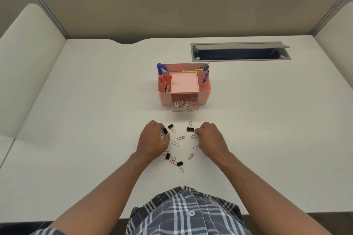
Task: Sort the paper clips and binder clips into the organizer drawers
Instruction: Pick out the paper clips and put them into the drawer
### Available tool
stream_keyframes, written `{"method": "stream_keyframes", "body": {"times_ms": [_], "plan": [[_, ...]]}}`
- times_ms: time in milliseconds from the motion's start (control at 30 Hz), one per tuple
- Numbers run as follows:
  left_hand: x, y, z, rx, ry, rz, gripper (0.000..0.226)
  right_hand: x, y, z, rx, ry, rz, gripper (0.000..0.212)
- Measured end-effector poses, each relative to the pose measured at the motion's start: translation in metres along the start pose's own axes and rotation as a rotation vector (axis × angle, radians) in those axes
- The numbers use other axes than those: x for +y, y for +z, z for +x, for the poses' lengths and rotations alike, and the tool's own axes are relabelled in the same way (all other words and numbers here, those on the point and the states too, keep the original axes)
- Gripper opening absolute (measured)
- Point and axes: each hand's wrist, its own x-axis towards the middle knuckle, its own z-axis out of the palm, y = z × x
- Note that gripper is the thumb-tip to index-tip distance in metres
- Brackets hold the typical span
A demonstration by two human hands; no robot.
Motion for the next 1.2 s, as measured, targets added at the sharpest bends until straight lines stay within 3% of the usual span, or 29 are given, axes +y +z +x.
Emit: {"method": "stream_keyframes", "body": {"times_ms": [200, 367, 467, 667, 900, 1067, 1200], "plan": [[-0.007, -0.003, -0.002, -0.037, 0.004, 0.067, 0.028, 0.001, 0.004, -0.004, -0.046, -0.011, -0.044, 0.040], [0.003, -0.003, -0.006, -0.077, 0.231, 0.006, 0.018, -0.006, 0.001, -0.005, -0.009, -0.021, 0.015, 0.046], [0.006, 0.002, -0.005, -0.148, 0.332, 0.024, 0.014, -0.014, 0.003, -0.001, 0.004, -0.129, 0.040, 0.037], [0.012, 0.004, 0.001, -0.223, 0.334, 0.152, 0.015, -0.029, 0.017, 0.010, -0.043, -0.209, -0.072, 0.016], [0.025, 0.001, 0.009, -0.307, 0.328, 0.308, 0.006, -0.034, 0.017, 0.013, -0.108, -0.189, -0.109, 0.018], [0.026, 0.000, 0.009, -0.327, 0.355, 0.286, 0.010, -0.032, 0.012, 0.012, -0.113, -0.147, -0.056, 0.019], [0.030, -0.007, 0.010, -0.294, 0.284, 0.096, 0.005, -0.029, -0.011, 0.020, -0.018, -0.012, 0.157, 0.014]]}}
